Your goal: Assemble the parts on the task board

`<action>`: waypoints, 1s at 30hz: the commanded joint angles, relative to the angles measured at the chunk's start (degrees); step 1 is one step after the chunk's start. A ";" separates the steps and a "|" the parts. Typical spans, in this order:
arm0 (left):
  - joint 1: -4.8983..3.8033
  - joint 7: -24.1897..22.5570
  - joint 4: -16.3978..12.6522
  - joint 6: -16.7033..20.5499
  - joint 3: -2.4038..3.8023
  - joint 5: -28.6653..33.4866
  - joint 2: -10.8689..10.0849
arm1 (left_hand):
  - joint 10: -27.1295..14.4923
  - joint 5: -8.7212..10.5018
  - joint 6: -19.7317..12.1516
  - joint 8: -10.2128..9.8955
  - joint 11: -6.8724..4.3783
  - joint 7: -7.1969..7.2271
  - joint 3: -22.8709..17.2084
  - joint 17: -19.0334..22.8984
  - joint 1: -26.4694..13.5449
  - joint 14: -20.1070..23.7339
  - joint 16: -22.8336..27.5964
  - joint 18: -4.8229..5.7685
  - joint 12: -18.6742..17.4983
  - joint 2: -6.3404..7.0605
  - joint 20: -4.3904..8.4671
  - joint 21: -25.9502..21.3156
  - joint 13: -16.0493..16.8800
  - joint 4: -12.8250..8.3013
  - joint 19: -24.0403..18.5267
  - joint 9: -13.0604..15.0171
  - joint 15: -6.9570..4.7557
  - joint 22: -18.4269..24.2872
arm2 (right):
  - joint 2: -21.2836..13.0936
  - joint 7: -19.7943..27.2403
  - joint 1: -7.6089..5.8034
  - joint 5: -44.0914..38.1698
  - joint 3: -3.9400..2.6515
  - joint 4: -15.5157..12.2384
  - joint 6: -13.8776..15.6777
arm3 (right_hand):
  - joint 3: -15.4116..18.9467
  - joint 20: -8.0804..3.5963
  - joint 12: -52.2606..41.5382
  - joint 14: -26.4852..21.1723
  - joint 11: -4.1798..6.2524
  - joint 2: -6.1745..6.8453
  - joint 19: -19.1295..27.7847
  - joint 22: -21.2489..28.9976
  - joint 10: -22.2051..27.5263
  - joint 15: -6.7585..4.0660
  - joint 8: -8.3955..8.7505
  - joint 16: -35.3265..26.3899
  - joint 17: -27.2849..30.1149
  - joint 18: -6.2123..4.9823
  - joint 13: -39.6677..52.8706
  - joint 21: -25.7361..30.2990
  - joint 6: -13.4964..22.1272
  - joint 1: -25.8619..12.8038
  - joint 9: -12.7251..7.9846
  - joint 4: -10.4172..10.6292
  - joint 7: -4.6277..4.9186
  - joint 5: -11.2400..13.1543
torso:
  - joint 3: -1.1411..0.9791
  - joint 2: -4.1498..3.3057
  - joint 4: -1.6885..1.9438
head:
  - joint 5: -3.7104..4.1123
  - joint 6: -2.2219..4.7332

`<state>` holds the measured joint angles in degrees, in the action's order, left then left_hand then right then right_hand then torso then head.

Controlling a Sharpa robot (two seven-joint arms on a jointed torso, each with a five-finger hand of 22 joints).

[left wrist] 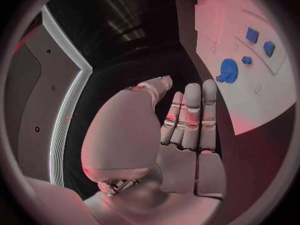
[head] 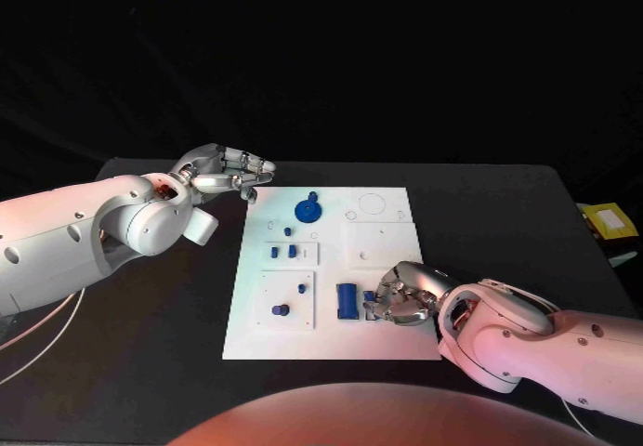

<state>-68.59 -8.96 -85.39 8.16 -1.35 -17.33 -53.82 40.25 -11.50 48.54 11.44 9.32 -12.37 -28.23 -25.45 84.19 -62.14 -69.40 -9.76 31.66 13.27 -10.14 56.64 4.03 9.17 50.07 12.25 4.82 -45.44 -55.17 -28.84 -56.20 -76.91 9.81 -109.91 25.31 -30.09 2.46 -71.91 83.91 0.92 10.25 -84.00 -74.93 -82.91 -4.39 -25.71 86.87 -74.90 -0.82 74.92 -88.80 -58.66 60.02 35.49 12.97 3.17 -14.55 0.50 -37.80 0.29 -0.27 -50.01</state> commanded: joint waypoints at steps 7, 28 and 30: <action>-0.07 -0.25 -0.16 -0.81 0.04 0.30 -0.02 | -0.50 -0.27 0.34 0.10 0.00 -0.12 -0.66 0.20 0.25 0.47 -0.31 -0.82 0.45 0.08 -0.12 -0.27 -0.10 -0.04 -0.38 -0.14 -0.05 -0.10 | 0.29 0.00 0.11 -1.01 0.04 -0.35 -0.89 | 5.17 -0.62 -0.25 4.90 0.11 0.41 -5.56 -14.76 -0.48 -0.13 0.52 0.17 -9.26 0.59 4.38 -0.19 -0.56 -4.11 -0.37 3.53 -0.05 -3.43 | -0.02 -0.02 -0.06 | -0.04 0.01; -0.07 -0.44 -0.08 -0.58 0.04 0.30 -0.10 | -0.50 -0.27 0.34 0.10 0.00 -0.12 -0.66 0.20 0.25 0.47 -0.31 -0.82 0.45 0.08 -0.12 -0.27 -0.10 -0.04 -0.38 -0.14 -0.05 -0.10 | -2.53 2.71 0.07 -1.47 0.03 -0.79 0.58 | 9.62 -0.66 0.58 4.85 0.12 -0.15 -5.32 -14.60 -0.15 -0.15 0.85 0.03 -9.03 0.47 4.08 0.37 -0.16 -3.00 -0.60 3.20 -0.05 -0.40 | -0.07 0.10 -0.09 | -0.13 0.01; -0.07 -0.99 0.06 -0.22 0.04 0.41 -0.03 | -0.56 -0.27 0.36 0.11 0.02 -0.13 -0.70 0.26 0.17 0.52 -0.33 -0.82 0.51 0.11 -0.13 -0.28 -0.11 0.01 -0.40 -0.15 -0.04 -0.11 | -3.44 7.16 -0.15 0.79 -0.03 -0.72 3.26 | 10.39 -0.30 2.14 4.56 -0.61 0.17 -4.41 -13.98 0.75 0.41 2.22 -0.65 -7.82 0.02 3.27 2.43 2.08 -0.70 -1.13 3.13 0.86 -0.84 | -0.04 0.21 -0.11 | -0.10 0.01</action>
<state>-68.59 -8.95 -85.31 8.17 -1.35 -17.33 -53.97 40.25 -11.51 48.54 11.44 9.32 -12.37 -28.72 -25.30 84.19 -62.14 -69.40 -9.76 31.93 13.27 -10.14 56.64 3.98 9.16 50.07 12.17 4.82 -45.48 -58.15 -27.56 -56.19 -77.76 9.83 -110.57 25.66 -19.92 2.05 -70.05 83.93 0.46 10.39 -84.00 -74.91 -82.45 -4.38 -23.75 86.42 -74.95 -0.82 74.91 -86.75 -56.99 58.84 34.44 16.07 3.90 -15.20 0.44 -37.70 0.20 -0.36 -50.01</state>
